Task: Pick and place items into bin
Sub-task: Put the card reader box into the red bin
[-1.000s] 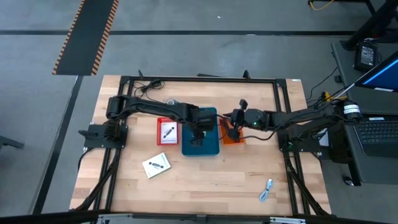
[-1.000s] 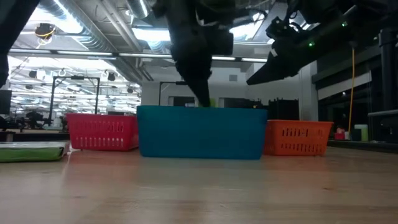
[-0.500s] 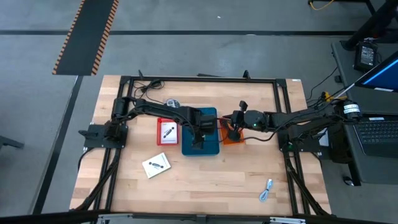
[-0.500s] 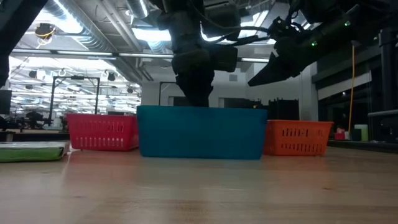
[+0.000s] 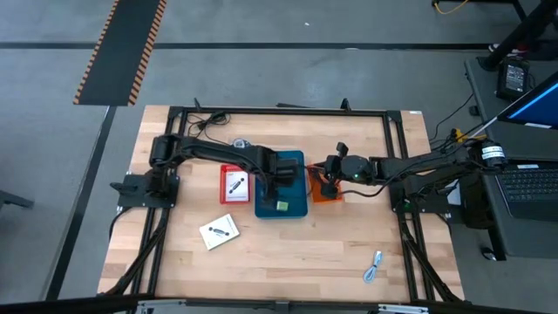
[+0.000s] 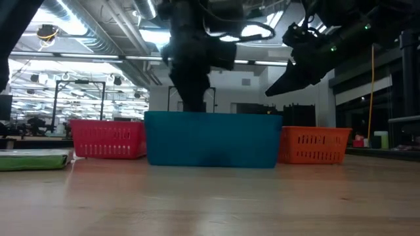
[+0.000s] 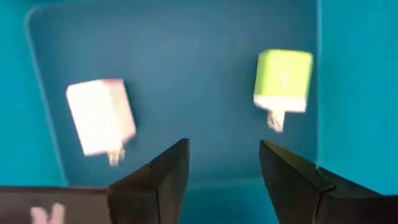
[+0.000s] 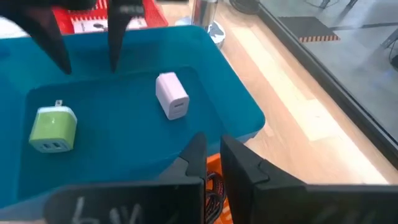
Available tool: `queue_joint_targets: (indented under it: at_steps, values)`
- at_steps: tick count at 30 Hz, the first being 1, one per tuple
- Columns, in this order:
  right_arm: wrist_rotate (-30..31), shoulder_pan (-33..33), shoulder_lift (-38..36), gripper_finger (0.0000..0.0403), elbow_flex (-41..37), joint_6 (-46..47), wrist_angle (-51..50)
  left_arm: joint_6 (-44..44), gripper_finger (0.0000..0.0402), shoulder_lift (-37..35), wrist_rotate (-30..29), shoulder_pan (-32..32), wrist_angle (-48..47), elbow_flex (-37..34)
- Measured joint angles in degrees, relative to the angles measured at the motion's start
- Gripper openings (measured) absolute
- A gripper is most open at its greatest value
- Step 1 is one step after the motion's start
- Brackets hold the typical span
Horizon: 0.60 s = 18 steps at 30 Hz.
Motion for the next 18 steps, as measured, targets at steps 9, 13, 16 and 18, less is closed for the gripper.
queue_joint_targets:
  at_steps: [9, 13, 16, 18]
  values:
    - [-0.3, 2.0, 0.0, 0.0028, 0.0, -3.1, 6.9, -6.5, 0.0151, -6.9, 0.5, -2.9, -8.7, 0.0]
    - [-0.5, 3.7, 0.0, 0.0028, 0.0, -5.7, 10.5, -10.4, 0.0131, -11.1, -0.3, -5.0, -10.6, 0.0]
    - [-0.5, 4.6, 0.0, 0.0028, 0.0, -8.5, 14.2, -12.7, 0.0116, -14.2, -0.3, -7.2, -10.6, 0.0]
    - [-0.5, 5.3, 0.0, 0.0028, 0.0, -9.3, 16.9, -14.2, 0.0105, -16.3, -0.9, -9.3, -9.7, -0.7]
